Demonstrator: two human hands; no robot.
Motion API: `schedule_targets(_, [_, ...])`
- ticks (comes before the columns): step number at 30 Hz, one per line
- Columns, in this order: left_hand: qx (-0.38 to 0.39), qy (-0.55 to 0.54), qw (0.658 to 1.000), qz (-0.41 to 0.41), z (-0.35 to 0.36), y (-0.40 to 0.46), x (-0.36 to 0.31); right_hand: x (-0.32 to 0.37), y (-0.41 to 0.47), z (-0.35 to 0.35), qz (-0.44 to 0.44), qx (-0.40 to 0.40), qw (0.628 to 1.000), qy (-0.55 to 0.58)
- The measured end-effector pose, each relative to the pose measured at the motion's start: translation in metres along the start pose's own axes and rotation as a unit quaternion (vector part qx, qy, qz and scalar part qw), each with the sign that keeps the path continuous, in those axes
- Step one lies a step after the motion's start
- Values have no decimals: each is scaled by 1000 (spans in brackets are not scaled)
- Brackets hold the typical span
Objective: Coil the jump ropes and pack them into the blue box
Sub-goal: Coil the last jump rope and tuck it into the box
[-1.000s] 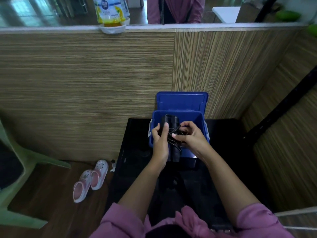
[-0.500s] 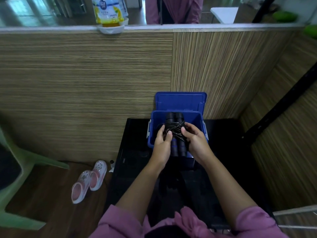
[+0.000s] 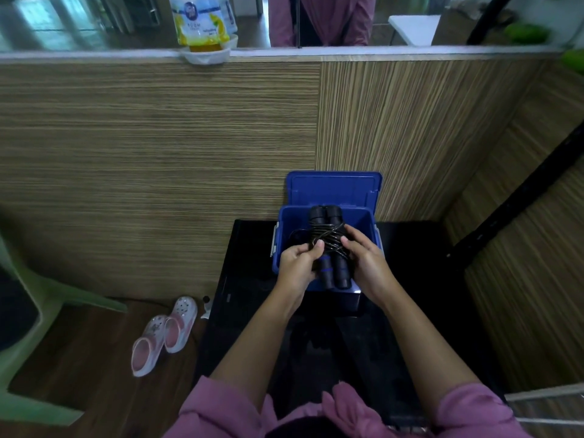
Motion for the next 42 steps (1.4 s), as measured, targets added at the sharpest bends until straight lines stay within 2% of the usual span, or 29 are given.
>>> schedule_targets(3, [-55,25,997,49,-3,5,2,-2,-4,-3,38,33,987,-156])
schedule_targets(5, [-61,51,994,71,-3,5,1,-7,-5,-4,56,35,976,-208])
schedule_targets(11, [-39,123,984,122,-8,4,10,-10,-5,-3,30,25,973,-226])
schedule_targets(18, [-35,143,982,121,-11,1,13,-13,-1,-1,2,-11,949,-314])
schedule_targets(23, [-15,93,992,84,-13,-2,10,-15,1,-2,10,-25,939,-343])
schedule_targets(27, [-59,95,990,83,-13,2,-2,-18,3,-6,10,0,940,-342])
schedule_targets(31, [-53,8,998,44,-19,13,-16,-12,-1,-14,15,12,925,-380])
schedule_targets(35, [-41,78,996,16,-32,19,-10,-7,-7,-10,37,52,940,-334])
schedule_targets(39, [-59,39,998,-1,-29,16,-9,-5,-10,-7,3,52,978,-203])
schedule_targets(42, [-42,32,998,27,-23,15,-7,-8,-8,1,-44,1,991,-129])
Point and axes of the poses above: each hand's wrist, its own y-axis towards the middle knuckle, its own z-axis out of the palm, x = y × z, the point moved 1 cm from there along y, towards the middle knuckle, and after that the axes turned 15 degrees about z, right-handed, at the moved point
